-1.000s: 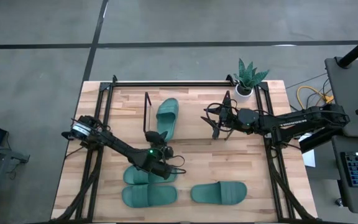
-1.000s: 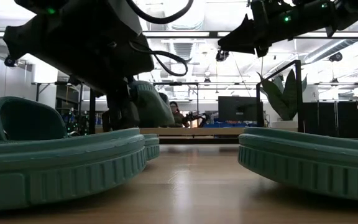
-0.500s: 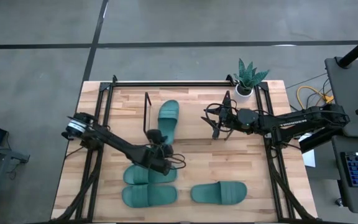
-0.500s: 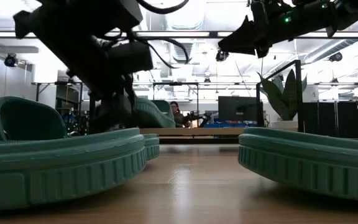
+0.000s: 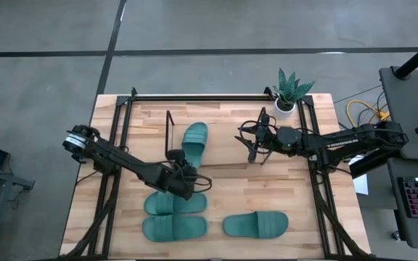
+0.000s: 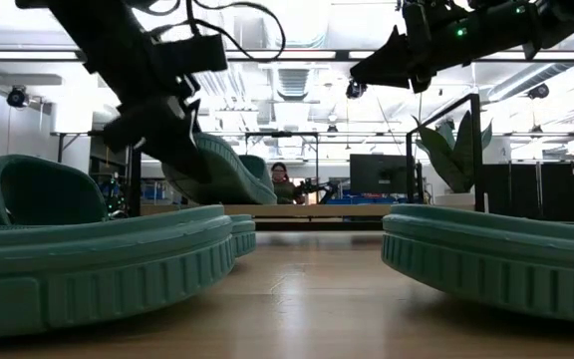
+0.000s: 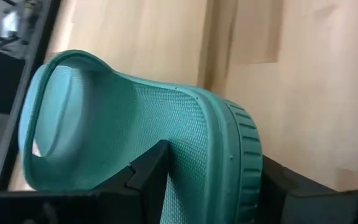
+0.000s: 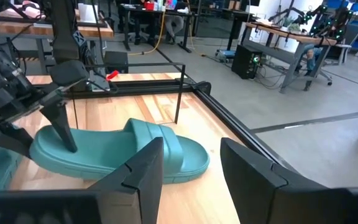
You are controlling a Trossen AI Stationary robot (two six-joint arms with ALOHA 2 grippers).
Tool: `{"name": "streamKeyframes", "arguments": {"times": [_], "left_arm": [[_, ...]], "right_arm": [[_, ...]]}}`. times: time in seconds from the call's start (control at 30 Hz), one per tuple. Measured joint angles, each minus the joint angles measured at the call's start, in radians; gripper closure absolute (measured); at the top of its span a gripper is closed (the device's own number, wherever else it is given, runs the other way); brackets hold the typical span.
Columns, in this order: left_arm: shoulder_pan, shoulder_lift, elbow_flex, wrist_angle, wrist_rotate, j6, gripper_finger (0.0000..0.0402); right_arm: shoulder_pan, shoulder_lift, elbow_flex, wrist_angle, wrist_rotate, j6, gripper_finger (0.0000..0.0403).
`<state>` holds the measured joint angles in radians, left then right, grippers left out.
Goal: Pick and place slides into the shelf
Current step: Put the green slipper on the shelf
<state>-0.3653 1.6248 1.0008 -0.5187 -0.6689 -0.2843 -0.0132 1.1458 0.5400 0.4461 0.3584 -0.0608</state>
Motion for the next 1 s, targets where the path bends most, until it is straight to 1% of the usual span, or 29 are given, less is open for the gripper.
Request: {"name": "streamKeyframes", "arguments": {"times": [0.13, 0.3, 0.4, 0.47, 0.67, 0.73, 0.83, 1.0], "left_arm": [[0.0, -0.025, 0.0, -0.002, 0.043, 0.002, 0.0252], [0.02, -0.027, 0.0, -0.007, 0.086, 0.002, 0.0252], [0.046, -0.026, 0.0, -0.008, 0.163, -0.002, 0.0246], [0.062, -0.026, 0.0, -0.008, 0.202, -0.002, 0.023], [0.093, -0.034, 0.0, -0.008, 0.3, 0.028, 0.0158], [0.101, -0.04, 0.0, -0.014, 0.324, 0.027, 0.0141], [0.106, -0.051, -0.002, -0.02, 0.373, 0.038, 0.0126], [0.108, -0.068, -0.001, -0.019, 0.444, 0.056, 0.0123]], "right_arm": [[0.0, 0.0, 0.0, -0.001, 0.0, 0.0, 0.0256], [0.0, 0.0, 0.0, -0.002, 0.0, 0.0, 0.0262], [0.0, 0.0, 0.0, -0.002, 0.0, 0.0, 0.0264], [0.0, 0.0, 0.0, -0.002, 0.0, -0.002, 0.0264], [0.0, 0.0, 0.0, -0.004, 0.0, -0.003, 0.0259], [0.0, 0.0, 0.0, -0.005, 0.0, -0.003, 0.0259], [0.0, 0.0, 0.0, -0.009, 0.0, -0.003, 0.0263], [0.0, 0.0, 0.0, -0.018, 0.0, -0.003, 0.0268]]}}
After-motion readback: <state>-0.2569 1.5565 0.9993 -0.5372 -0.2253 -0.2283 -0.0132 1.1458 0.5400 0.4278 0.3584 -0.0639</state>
